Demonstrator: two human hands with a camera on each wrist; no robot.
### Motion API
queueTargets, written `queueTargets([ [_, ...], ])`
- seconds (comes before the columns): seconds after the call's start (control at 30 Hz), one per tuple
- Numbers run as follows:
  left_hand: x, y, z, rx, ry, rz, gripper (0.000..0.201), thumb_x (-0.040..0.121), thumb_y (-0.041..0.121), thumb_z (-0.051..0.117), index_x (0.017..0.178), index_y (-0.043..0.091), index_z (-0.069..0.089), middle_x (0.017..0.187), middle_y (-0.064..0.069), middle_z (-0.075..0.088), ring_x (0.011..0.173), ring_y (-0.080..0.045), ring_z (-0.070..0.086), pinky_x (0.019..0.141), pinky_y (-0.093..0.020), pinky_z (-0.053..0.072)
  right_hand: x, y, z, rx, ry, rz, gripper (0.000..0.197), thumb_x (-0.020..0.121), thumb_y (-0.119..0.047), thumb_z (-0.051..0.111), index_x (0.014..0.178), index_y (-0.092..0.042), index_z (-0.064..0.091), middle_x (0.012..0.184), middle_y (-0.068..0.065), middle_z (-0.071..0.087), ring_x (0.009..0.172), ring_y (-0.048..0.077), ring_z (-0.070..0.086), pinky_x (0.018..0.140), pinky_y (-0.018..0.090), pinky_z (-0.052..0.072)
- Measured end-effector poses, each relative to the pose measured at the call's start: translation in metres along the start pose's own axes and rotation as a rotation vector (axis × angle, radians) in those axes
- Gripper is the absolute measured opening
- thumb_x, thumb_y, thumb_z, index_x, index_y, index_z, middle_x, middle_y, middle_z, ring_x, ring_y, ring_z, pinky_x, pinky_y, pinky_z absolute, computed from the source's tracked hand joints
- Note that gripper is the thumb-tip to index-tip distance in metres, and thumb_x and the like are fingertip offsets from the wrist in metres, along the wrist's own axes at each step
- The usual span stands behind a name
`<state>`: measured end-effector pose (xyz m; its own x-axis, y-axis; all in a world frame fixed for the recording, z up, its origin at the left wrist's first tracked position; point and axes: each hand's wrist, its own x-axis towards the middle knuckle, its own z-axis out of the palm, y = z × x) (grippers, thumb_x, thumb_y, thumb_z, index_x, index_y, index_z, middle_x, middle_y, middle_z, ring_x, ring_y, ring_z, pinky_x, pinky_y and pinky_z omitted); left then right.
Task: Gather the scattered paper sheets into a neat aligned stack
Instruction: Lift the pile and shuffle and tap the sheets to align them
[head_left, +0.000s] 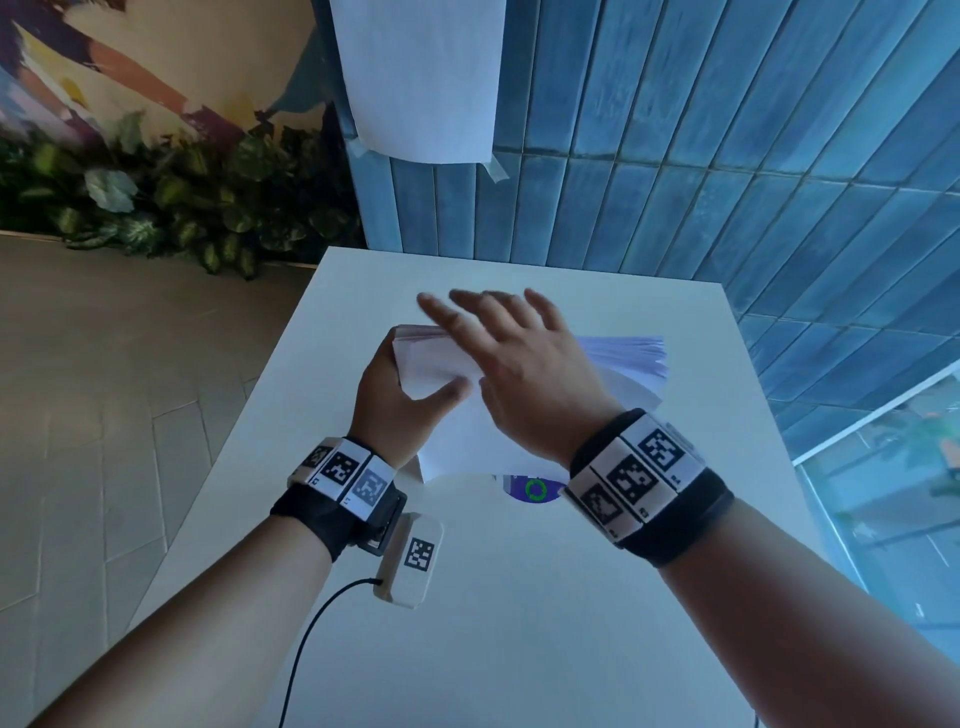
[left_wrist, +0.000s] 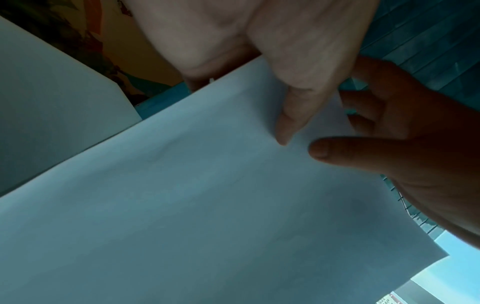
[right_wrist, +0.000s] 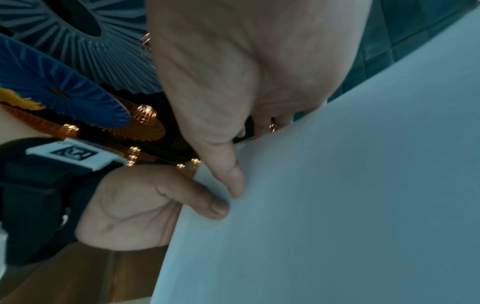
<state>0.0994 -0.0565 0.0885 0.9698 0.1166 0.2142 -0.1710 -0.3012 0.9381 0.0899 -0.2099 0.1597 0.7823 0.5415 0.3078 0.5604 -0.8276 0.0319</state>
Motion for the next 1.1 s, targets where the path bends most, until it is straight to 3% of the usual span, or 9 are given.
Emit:
queueTargets([
  [0.1,-0.001,0.002,-0.004,0.009,-0.005,-0.03,0.038,0.067,0.019,0.082,0.096,0.028,0.058,0.088,0.013,0.065,0.078,0.01,0.062,0.069,-0.008,0.048,-0.014,0.019,-0.008,0.014,-0.049,0.123,0.079,0.075,-0.019,0.066,0.147,-0.024,0.035,0.133,0.002,0.056,0.121,0.028,0.052,0.108,0.044,0.033],
  [0.23,-0.002,0.003,-0.005,-0.005,-0.042,-0.076,0.046,0.066,0.03,0.074,0.107,0.014,0.061,0.096,-0.005,0.069,0.09,-0.019,0.066,0.079,-0.034,0.054,-0.041,0.055,-0.02,-0.019,-0.102,0.274,0.061,0.078,-0.028,0.067,0.136,-0.024,0.049,0.115,0.002,0.065,0.105,0.03,0.059,0.095,0.041,0.039],
  [0.4,-0.002,0.006,-0.003,-0.021,-0.056,-0.106,0.053,0.065,0.027,0.076,0.113,0.016,0.058,0.102,-0.004,0.068,0.096,-0.021,0.065,0.087,-0.045,0.054,-0.059,0.084,-0.021,-0.002,-0.11,0.354,0.05,0.083,-0.032,0.065,0.13,-0.024,0.051,0.117,0.001,0.062,0.105,0.029,0.056,0.093,0.041,0.039],
  [0.53,-0.004,0.01,-0.001,-0.069,-0.049,-0.154,0.057,0.058,0.02,0.077,0.11,0.017,0.053,0.099,-0.002,0.065,0.094,-0.02,0.064,0.086,-0.043,0.055,-0.058,0.077,-0.009,0.014,-0.048,0.332,0.038,0.083,-0.027,0.065,0.119,-0.018,0.056,0.111,0.006,0.059,0.105,0.033,0.052,0.096,0.043,0.036],
  [0.67,-0.005,0.008,0.001,-0.13,-0.026,-0.171,0.051,0.062,0.014,0.07,0.11,0.013,0.053,0.097,-0.005,0.066,0.094,-0.024,0.065,0.085,-0.044,0.055,-0.05,0.066,-0.008,-0.09,0.055,0.284,0.031,0.08,-0.025,0.068,0.109,-0.016,0.064,0.114,0.004,0.061,0.116,0.033,0.051,0.111,0.05,0.016],
  [0.8,-0.004,0.007,0.006,-0.116,-0.031,-0.141,0.044,0.063,0.015,0.067,0.106,0.007,0.058,0.092,-0.006,0.067,0.088,-0.023,0.065,0.078,-0.038,0.053,-0.023,0.034,-0.014,-0.038,-0.078,0.213,0.031,0.084,-0.021,0.059,0.116,-0.019,0.06,0.11,0.002,0.065,0.105,0.03,0.058,0.099,0.041,0.032],
  [0.9,-0.004,0.009,0.009,-0.096,-0.03,-0.071,0.05,0.06,0.019,0.072,0.107,0.012,0.054,0.093,0.003,0.065,0.086,-0.005,0.064,0.077,-0.022,0.048,0.0,0.001,-0.008,0.001,-0.129,0.145,0.044,0.088,-0.017,0.05,0.132,-0.018,0.044,0.12,0.005,0.057,0.11,0.029,0.052,0.092,0.037,0.035],
  [1.0,-0.006,0.01,0.009,-0.118,-0.03,0.063,0.066,0.061,0.029,0.08,0.115,0.015,0.044,0.105,0.007,0.06,0.096,0.005,0.06,0.081,-0.011,0.045,0.012,-0.019,0.0,-0.016,-0.112,0.068,0.055,0.087,-0.013,0.046,0.14,-0.017,0.034,0.123,0.005,0.051,0.108,0.027,0.049,0.089,0.036,0.036],
  [1.1,-0.006,0.011,0.001,-0.06,0.047,0.187,0.085,0.067,0.018,0.083,0.132,0.019,0.028,0.122,0.0,0.054,0.112,0.001,0.053,0.092,-0.015,0.043,0.014,-0.015,0.007,-0.023,-0.097,0.019,0.056,0.089,-0.014,0.045,0.144,-0.014,0.032,0.122,0.005,0.051,0.105,0.027,0.05,0.087,0.036,0.036],
])
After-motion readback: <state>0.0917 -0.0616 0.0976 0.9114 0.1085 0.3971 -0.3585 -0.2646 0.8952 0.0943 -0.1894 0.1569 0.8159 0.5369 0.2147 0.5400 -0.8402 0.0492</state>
